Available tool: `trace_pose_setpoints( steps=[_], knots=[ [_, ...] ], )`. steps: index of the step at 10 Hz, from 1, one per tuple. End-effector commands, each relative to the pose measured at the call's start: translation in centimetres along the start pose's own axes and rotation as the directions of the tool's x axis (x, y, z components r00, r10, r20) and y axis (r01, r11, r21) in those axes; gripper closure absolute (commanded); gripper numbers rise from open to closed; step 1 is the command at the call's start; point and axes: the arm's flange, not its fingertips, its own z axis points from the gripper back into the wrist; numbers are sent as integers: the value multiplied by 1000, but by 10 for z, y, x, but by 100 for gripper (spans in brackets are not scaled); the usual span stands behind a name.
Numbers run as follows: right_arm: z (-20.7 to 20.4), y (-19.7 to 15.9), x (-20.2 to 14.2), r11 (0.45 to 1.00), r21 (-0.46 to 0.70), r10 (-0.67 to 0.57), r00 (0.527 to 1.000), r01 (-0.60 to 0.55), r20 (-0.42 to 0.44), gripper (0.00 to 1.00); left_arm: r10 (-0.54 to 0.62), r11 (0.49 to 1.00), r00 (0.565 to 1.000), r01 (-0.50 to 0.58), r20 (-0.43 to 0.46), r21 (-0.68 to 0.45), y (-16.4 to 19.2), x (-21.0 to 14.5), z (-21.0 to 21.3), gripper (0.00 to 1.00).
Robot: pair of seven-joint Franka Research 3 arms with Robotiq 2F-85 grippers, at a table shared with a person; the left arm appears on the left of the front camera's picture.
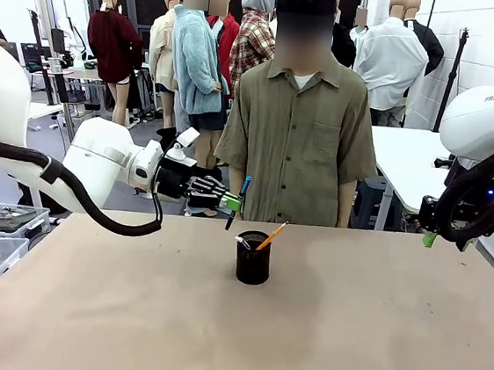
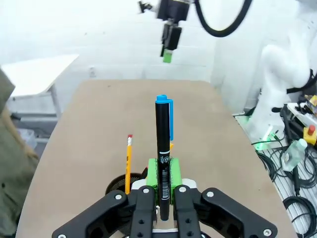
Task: Place the pens into the pen holder.
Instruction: Pick up a writing instrument from the table and place it into the Pen holder.
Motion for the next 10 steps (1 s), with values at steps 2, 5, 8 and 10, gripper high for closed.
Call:
trace_pose_setpoints(
  steps=[2,5,8,10],
  knots=[
    [-2,2,-3,999,-32,-19,1000,19,0,33,-155,985,985,160,74,-60,15,-9,-10,100],
    [-2,2,-3,999,-32,-19,1000,19,0,33,-214,971,970,224,116,-79,29,-14,-23,100],
    [-2,2,-3,999,-32,-19,1000,19,0,33,-175,976,975,190,138,-110,44,-18,-36,100],
    [-2,2,-3,999,-32,-19,1000,19,0,33,-137,980,983,152,120,-125,52,-28,-47,100]
  ],
)
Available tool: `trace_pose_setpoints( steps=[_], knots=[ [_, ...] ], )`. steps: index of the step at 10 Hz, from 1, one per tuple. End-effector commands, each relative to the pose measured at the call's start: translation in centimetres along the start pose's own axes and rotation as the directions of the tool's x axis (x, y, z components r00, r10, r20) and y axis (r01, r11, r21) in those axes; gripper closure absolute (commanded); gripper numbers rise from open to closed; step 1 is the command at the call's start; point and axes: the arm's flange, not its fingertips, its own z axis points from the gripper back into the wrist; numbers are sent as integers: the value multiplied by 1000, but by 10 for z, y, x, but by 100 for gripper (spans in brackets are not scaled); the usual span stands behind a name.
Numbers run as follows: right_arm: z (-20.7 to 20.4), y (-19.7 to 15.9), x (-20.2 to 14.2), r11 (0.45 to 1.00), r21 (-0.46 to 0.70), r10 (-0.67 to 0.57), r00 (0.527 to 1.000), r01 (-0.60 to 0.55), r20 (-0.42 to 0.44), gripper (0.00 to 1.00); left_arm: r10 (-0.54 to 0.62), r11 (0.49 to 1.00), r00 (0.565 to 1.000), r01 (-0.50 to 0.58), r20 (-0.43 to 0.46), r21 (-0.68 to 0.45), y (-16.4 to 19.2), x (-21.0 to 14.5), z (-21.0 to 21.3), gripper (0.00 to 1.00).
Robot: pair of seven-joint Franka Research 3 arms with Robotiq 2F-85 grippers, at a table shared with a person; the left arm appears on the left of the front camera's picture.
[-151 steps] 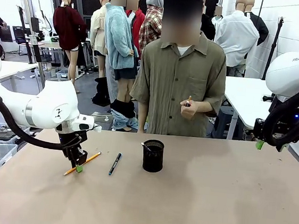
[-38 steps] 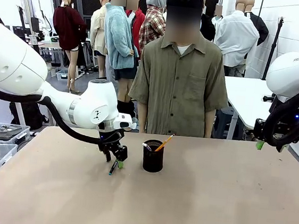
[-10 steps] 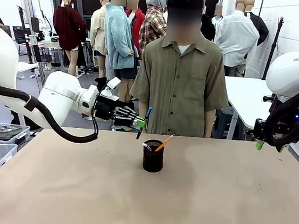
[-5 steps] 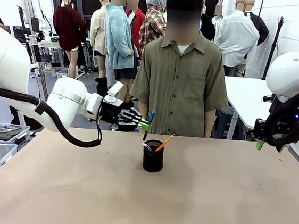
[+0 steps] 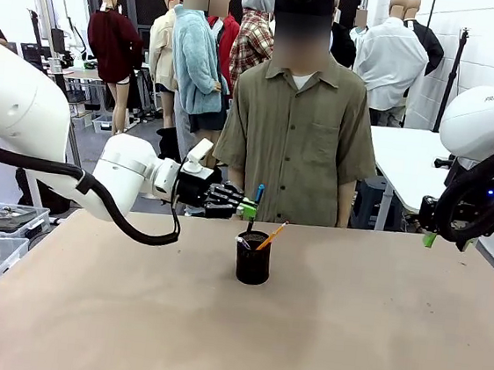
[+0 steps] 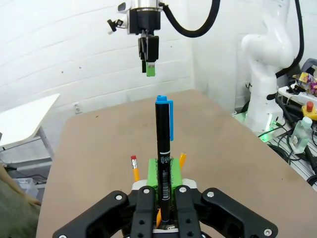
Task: Place the pens into the pen holder.
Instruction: Pick up a writing instrument from the table and place it into the Pen holder.
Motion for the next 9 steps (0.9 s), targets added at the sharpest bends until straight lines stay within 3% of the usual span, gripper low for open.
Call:
trace_pose_setpoints(
  steps=[1,3,7,9],
  knots=[
    [-2,2,-3,999,-32,-20,1000,20,0,33,42,999,999,-43,-6,-11,15,-8,-3,100],
    [-2,2,-3,999,-32,-20,1000,20,0,33,72,997,997,-72,-19,-7,17,-12,-6,100],
    [-2,2,-3,999,-32,-20,1000,20,0,33,117,993,992,-116,-44,18,16,-11,-2,24],
    [-2,2,-3,999,-32,-20,1000,20,0,33,196,978,978,-190,-72,83,12,1,9,22]
  ],
)
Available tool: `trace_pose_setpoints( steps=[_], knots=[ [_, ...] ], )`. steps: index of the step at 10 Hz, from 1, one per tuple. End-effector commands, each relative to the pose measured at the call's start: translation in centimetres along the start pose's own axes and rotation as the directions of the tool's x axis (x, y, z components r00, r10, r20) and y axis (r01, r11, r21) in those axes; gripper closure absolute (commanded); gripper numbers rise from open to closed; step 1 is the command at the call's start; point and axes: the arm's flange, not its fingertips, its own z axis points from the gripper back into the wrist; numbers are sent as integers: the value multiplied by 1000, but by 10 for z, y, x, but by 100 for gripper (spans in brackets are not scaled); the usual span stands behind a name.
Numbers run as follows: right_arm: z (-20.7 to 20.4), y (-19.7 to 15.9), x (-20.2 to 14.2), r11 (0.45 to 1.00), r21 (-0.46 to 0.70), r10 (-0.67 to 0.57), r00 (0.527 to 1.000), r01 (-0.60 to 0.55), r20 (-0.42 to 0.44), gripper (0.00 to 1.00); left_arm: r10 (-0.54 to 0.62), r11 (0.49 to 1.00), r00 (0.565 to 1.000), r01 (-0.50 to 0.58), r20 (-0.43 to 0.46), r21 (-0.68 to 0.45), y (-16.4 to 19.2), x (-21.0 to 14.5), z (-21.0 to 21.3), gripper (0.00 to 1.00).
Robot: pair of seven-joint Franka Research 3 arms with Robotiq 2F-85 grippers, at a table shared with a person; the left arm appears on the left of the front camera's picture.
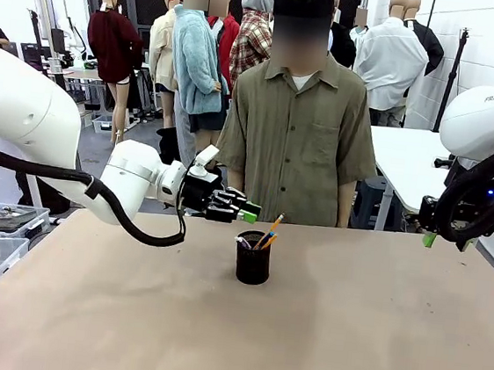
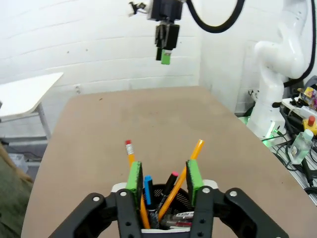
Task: Place the pens into the pen holder.
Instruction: Pick up a writing instrument from the table and place it into the Pen holder.
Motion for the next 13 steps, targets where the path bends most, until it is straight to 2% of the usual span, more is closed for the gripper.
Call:
trace_pose_setpoints(
  steps=[1,3,4,5,6,8,9,10,11,12,13],
  knots=[
    [-2,2,-3,999,-32,-20,1000,20,0,33,108,987,989,-96,-96,129,-14,25,17,22],
    [-2,2,-3,999,-32,-20,1000,20,0,33,229,931,950,-152,-210,331,-48,57,45,22],
    [-2,2,-3,999,-32,-20,1000,20,0,33,335,871,912,-204,-236,448,-66,69,57,22],
    [-2,2,-3,999,-32,-20,1000,20,0,33,461,775,861,-274,-214,569,-89,78,71,22],
    [-2,2,-3,999,-32,-20,1000,20,0,33,562,669,802,-295,-204,683,-116,87,88,22],
    [-2,2,-3,999,-32,-20,1000,20,0,33,650,540,743,-304,-160,785,-158,105,108,22],
    [-2,2,-3,999,-32,-20,1000,20,0,33,707,460,695,-311,-131,832,-171,107,120,22],
    [-2,2,-3,999,-32,-20,1000,20,0,33,771,390,629,-349,-95,852,-182,106,130,22],
    [-2,2,-3,999,-32,-20,1000,20,0,33,849,288,525,-362,-62,887,-192,106,140,22],
    [-2,2,-3,999,-32,-20,1000,20,0,33,882,215,471,-363,-20,907,-199,107,149,22],
    [-2,2,-3,999,-32,-20,1000,20,0,33,885,200,466,-365,-7,909,-202,109,154,22]
  ],
)
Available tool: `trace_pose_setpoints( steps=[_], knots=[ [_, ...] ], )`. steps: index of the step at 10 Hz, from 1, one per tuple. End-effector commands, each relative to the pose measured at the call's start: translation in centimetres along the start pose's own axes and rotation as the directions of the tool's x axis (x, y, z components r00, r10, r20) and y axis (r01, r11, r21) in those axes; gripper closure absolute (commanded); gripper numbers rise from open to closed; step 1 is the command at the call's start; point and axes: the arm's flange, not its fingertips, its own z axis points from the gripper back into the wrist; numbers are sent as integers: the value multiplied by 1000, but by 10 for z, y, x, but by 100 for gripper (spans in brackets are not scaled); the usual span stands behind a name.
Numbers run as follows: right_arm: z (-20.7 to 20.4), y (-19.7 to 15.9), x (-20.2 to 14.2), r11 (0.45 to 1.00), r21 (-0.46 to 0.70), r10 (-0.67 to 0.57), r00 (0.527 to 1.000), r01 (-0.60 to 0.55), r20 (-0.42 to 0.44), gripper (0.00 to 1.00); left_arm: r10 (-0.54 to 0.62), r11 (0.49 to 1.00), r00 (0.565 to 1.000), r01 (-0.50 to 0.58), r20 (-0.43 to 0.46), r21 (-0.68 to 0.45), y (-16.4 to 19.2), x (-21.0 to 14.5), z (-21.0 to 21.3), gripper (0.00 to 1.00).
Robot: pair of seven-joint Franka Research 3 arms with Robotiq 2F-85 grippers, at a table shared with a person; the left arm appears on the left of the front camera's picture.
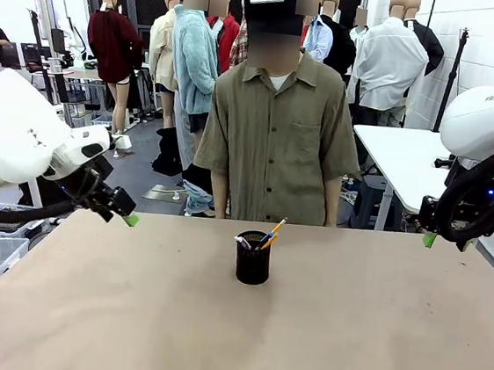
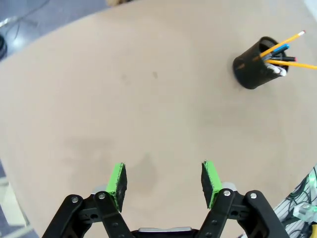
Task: Place the pens into the pen holder.
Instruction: Pick up a writing instrument from the table and place it into the Pen holder.
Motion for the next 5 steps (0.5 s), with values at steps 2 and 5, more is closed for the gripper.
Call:
trace_pose_setpoints(
  steps=[2,5],
  knots=[
    [-2,2,-3,999,-33,-19,1000,19,0,33,63,997,996,-65,-65,-31,-6,9,24,22],
    [-2,2,-3,999,-33,-19,1000,19,0,33,42,999,998,-41,-38,12,2,0,11,22]
  ],
)
